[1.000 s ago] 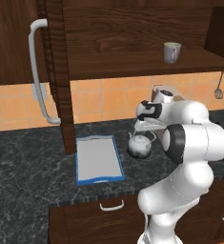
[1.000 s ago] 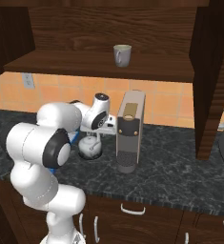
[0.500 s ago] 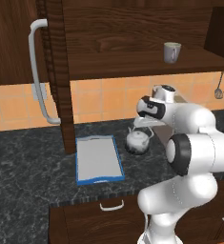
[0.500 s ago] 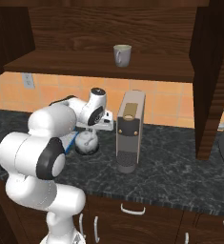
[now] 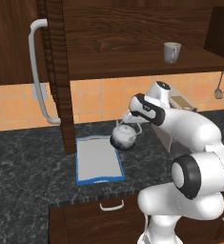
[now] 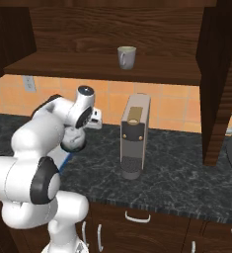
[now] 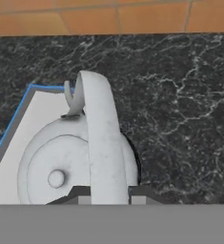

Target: Pick the kettle from the counter and place it on the tray. Then pick the mug from the cabinet and place it on the tray. Then close the cabinet doors.

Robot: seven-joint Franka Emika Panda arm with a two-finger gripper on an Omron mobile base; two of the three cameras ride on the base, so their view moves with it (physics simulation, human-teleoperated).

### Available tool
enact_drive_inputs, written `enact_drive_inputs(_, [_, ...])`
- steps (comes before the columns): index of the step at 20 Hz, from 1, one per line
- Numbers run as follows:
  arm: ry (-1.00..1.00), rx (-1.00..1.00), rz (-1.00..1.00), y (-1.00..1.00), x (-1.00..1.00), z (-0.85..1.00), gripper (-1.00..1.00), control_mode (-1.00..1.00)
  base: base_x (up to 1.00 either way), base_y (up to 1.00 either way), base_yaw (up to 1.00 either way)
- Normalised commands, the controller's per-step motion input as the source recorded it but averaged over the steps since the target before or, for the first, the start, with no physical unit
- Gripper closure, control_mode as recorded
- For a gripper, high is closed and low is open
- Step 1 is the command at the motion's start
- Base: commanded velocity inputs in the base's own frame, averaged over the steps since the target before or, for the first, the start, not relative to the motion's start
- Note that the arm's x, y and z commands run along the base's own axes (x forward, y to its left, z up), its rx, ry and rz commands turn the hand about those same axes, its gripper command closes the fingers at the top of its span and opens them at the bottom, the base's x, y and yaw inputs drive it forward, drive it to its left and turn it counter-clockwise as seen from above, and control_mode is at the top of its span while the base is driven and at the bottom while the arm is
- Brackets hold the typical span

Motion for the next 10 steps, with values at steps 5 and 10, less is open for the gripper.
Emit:
enact_drive_inputs(5, [-0.03, 0.01, -0.03, 0.89, 0.07, -0.14, 1.0, -1.0, 0.0, 0.0, 0.0])
enact_drive_inputs(10, [-0.01, 0.01, -0.05, 0.68, 0.18, -0.3, 1.0, -1.0, 0.0, 0.0, 0.0])
